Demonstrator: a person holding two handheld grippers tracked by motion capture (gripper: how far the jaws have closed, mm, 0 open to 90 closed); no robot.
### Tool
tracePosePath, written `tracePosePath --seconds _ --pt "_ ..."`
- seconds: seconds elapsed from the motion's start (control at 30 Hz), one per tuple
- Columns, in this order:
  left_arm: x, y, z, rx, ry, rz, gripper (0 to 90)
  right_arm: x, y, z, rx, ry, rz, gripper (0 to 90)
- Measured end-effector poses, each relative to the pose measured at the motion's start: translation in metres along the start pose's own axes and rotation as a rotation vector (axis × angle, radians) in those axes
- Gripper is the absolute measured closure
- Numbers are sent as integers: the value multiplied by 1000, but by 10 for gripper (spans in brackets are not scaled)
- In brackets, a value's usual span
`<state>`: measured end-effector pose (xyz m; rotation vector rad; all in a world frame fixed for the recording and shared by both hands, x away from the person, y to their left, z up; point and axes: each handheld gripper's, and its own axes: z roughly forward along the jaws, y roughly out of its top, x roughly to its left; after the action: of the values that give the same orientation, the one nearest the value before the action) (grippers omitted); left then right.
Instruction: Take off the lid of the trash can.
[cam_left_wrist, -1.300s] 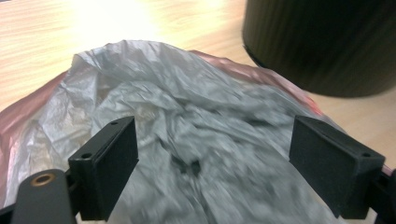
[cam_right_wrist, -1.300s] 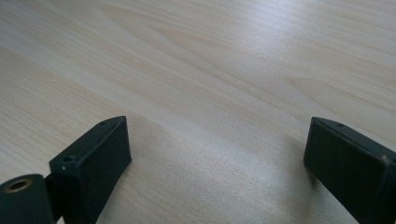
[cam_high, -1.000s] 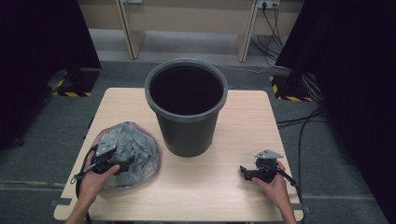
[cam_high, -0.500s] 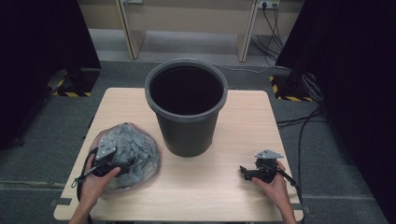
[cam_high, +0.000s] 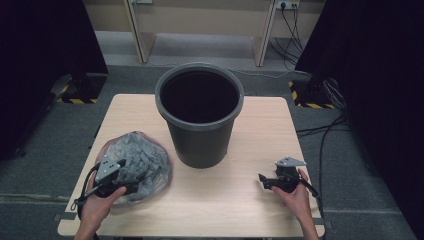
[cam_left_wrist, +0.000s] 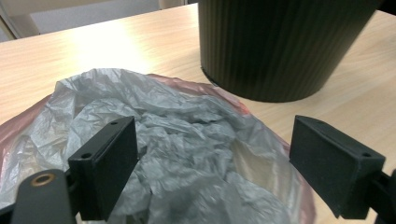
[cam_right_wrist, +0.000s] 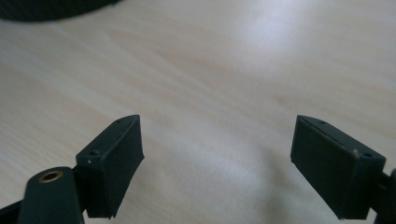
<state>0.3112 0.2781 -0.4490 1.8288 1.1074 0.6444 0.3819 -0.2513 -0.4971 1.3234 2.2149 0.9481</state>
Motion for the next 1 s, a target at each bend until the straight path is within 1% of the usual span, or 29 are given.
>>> tracePosePath --seconds 0.07,0.13,0.27,0.33,0.37,0.47,0.53,0.6,0.67,0.7,0.77,0.8,0.83,0.87,0.9,0.93,1.0 --pt "-3 -3 -4 -2 -15 -5 148 0 8 -5 -20 -5 -4 167" --pt "-5 -6 -6 -3 -19 -7 149 1 17 -10 -42 -11 -9 167" --pt "-10 -15 -9 6 -35 -7 149 1 33 -16 -60 -16 -20 169" --pt "-13 -21 -10 10 -42 -7 149 2 43 -21 -69 -21 -28 169" --pt "-14 -23 -10 12 -43 -4 149 2 48 -23 -76 -24 -44 169" --pt "-17 -29 -10 6 -61 -8 149 3 65 -31 -95 -17 -48 169" --pt "-23 -33 -9 5 -73 -2 149 2 77 -35 -107 -10 -56 169" --pt "-31 -38 -8 17 -93 12 149 2 88 -39 -116 -10 -56 169" --pt "-37 -41 -7 20 -114 18 149 3 100 -42 -123 -10 -66 168" --pt "-41 -42 -6 14 -122 18 149 4 106 -44 -126 -8 -64 168" --pt "-48 -45 -6 4 -128 37 149 5 117 -48 -138 -4 -68 168" --pt "-52 -47 -5 13 -139 44 149 6 122 -49 -143 -2 -70 168" --pt "-56 -50 -3 27 -160 50 149 6 127 -51 -151 1 -74 168" --pt "-59 -53 -2 41 -173 49 149 7 132 -52 -155 5 -76 168" --pt "-63 -56 1 54 -180 51 150 7 141 -55 -171 16 -68 169" --pt "-66 -58 3 70 -189 62 150 7 141 -55 -171 16 -68 169" --pt "-73 -63 8 101 -196 77 150 8 150 -57 -181 24 -59 174"
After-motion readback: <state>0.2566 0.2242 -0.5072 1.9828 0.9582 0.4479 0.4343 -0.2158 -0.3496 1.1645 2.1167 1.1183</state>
